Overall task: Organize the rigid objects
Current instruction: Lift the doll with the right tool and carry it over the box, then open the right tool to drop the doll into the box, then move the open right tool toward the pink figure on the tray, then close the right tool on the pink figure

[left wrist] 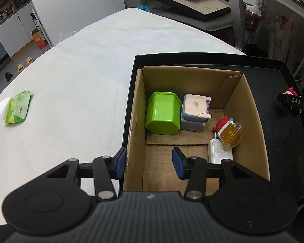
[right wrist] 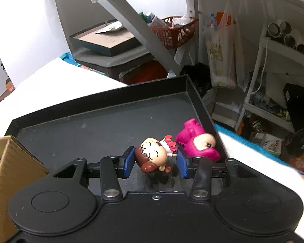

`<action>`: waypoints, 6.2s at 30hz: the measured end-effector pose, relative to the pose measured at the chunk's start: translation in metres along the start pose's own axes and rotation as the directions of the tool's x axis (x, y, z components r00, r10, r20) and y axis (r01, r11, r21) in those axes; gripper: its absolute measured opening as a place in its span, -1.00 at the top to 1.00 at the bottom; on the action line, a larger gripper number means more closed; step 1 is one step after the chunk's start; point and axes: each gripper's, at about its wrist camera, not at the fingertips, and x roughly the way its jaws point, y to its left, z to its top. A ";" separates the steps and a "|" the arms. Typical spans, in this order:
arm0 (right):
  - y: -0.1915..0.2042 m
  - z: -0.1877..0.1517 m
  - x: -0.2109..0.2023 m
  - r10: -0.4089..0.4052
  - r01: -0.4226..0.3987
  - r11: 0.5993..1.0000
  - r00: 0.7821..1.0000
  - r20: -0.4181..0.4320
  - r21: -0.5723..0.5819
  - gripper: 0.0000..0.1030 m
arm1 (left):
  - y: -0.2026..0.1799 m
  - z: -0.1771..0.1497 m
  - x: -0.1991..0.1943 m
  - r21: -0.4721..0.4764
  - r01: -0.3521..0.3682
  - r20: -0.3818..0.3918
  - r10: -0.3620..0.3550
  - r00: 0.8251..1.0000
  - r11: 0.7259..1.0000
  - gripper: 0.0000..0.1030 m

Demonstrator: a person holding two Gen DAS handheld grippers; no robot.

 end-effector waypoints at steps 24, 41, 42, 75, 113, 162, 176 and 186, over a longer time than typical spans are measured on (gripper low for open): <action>0.066 0.017 -0.075 0.009 -0.010 0.986 1.000 -0.009 -0.169 0.16 | 0.024 -0.008 -0.009 -0.067 0.076 0.037 -0.074 0.997 0.995 0.09; 0.144 0.020 -0.112 0.046 -0.042 0.947 0.999 0.007 -0.318 0.15 | 0.051 -0.014 -0.009 -0.142 0.146 0.022 -0.144 0.989 0.979 0.11; 0.148 0.020 -0.113 0.048 -0.043 0.946 0.999 0.006 -0.322 0.15 | 0.052 -0.014 -0.008 -0.145 0.149 0.020 -0.148 0.989 0.978 0.13; 0.202 0.003 -0.088 0.194 -0.234 0.965 0.942 -0.274 -0.119 -0.04 | 0.070 -0.018 0.005 -0.193 0.243 -0.039 -0.255 0.966 0.951 0.77; 0.084 0.005 -0.084 0.040 -0.050 0.995 0.992 -0.118 -0.087 -0.37 | 0.048 -0.018 -0.012 -0.115 0.143 0.035 -0.140 0.990 0.983 0.08; -0.019 0.008 0.022 -0.120 0.117 0.992 0.991 -0.050 -0.052 0.22 | -0.010 -0.005 0.010 0.020 -0.022 -0.021 0.023 1.000 1.000 -0.20; -0.004 0.009 -0.005 -0.086 0.083 0.994 0.996 -0.035 -0.065 0.23 | -0.001 -0.006 0.003 -0.013 0.018 -0.011 -0.018 1.000 1.000 -0.20; 0.026 0.019 -0.040 -0.032 0.030 0.993 0.999 -0.018 -0.115 0.23 | 0.005 -0.008 -0.004 -0.032 0.047 0.015 -0.046 0.999 0.998 -0.20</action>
